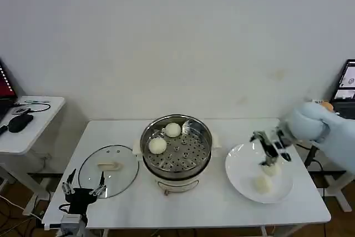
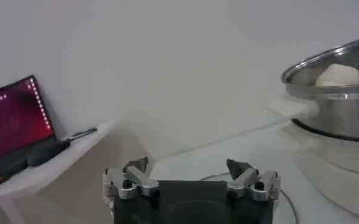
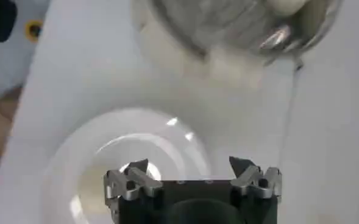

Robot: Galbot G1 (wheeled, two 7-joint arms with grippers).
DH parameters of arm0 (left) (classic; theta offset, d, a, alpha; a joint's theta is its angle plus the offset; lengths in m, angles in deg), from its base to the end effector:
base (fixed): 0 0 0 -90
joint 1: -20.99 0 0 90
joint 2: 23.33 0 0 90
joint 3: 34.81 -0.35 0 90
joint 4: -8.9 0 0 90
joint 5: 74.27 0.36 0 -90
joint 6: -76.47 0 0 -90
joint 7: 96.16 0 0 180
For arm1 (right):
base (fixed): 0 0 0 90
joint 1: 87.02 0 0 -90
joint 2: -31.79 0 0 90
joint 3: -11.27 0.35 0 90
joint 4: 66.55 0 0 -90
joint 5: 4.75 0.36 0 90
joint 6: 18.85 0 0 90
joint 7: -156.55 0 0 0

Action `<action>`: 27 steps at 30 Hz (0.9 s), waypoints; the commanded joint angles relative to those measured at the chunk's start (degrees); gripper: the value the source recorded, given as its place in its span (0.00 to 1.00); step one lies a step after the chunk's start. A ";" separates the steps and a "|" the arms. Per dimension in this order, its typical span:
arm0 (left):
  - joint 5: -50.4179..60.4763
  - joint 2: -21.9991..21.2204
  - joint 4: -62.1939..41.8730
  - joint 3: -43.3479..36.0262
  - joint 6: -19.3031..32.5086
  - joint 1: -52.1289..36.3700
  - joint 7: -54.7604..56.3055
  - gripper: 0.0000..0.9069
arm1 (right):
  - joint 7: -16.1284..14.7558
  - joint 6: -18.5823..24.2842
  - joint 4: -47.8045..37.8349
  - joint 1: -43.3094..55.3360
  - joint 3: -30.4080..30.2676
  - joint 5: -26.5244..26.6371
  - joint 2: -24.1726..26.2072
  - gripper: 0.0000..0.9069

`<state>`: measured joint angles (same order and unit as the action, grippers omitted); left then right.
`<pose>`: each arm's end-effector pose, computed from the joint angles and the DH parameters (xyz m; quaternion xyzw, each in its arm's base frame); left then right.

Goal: Take steamed baozi put them in steamer then cover it.

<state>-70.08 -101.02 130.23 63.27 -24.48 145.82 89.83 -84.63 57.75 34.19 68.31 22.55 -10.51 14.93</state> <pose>0.1643 0.0769 -0.2969 0.0663 -0.9774 -0.1692 0.1080 0.4051 -0.1702 -0.1099 0.4882 -0.5191 0.6119 0.3432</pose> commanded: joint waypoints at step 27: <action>1.93 -0.71 0.00 -0.18 -0.20 1.02 -0.32 1.00 | 0.47 -1.15 -8.40 -34.91 27.65 -11.79 -8.83 1.00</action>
<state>-68.27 -101.69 130.07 62.98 -24.63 146.72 89.53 -84.17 57.56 28.73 36.44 48.32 -21.01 10.01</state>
